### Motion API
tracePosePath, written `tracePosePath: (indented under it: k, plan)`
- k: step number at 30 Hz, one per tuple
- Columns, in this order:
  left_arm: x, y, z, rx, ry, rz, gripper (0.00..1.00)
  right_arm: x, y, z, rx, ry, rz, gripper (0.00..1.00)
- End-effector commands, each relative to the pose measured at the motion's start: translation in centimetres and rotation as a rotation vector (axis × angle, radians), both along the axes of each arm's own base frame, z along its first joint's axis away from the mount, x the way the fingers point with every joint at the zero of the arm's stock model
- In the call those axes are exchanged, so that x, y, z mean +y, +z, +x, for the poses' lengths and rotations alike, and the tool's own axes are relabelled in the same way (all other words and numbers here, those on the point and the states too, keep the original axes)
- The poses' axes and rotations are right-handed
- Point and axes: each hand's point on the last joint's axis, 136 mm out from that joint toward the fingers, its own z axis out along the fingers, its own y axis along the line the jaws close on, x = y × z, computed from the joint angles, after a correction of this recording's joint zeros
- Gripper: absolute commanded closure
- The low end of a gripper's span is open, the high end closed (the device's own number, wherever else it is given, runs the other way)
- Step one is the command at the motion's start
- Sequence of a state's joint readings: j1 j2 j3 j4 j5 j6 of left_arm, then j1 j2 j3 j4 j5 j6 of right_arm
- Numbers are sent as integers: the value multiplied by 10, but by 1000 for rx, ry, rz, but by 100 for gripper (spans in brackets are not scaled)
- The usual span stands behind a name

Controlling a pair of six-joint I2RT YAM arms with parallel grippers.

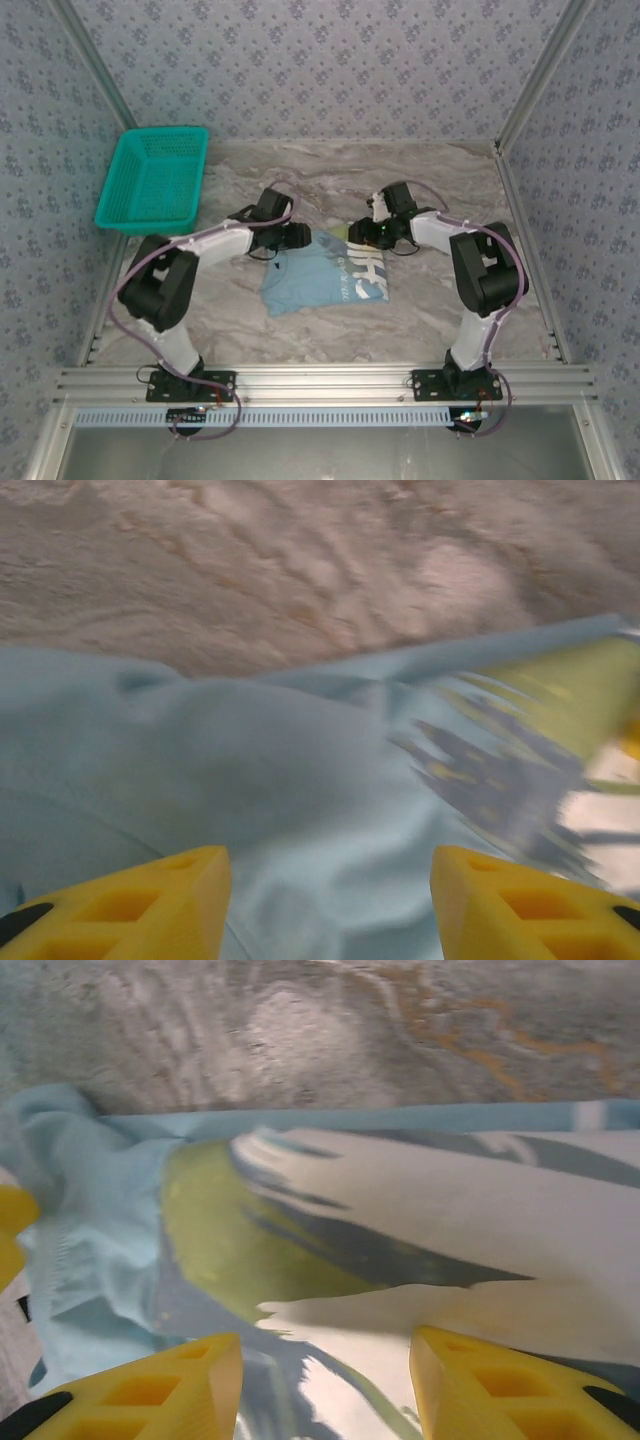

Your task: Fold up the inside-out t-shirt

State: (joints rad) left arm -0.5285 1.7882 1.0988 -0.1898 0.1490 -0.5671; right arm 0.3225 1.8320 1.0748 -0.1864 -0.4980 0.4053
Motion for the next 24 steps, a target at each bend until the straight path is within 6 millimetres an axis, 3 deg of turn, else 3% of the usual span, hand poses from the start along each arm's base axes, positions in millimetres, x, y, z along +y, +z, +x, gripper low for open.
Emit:
tracePosePath:
  k: [1,4,8,12,15,17,20,22,24]
  plan:
    - [8,-5,27,-20,9,24,46,-28,-24,-14,107,-84,-86,52]
    - [6,-18,34,-1,-23,43,45,-50,-42,-38,203,-165,-122,54]
    - [-10,-30,46,23,-106,50,45,-66,-51,-67,244,-253,-144,55]
    - [-35,-31,66,-3,-200,14,44,-61,-46,-96,242,-314,-131,56]
    - [-66,-25,79,-29,-310,-33,43,-41,-22,-109,154,-283,-81,54]
    - [-86,-9,88,-62,-370,-69,41,-18,10,-105,27,-206,-18,51]
    - [-104,34,104,-162,-404,-117,39,2,59,-95,-172,-81,28,46]
    - [-98,66,110,-222,-383,-116,38,6,76,-85,-241,-43,57,43]
    - [-79,87,105,-255,-319,-81,36,7,80,-66,-262,-38,58,42]
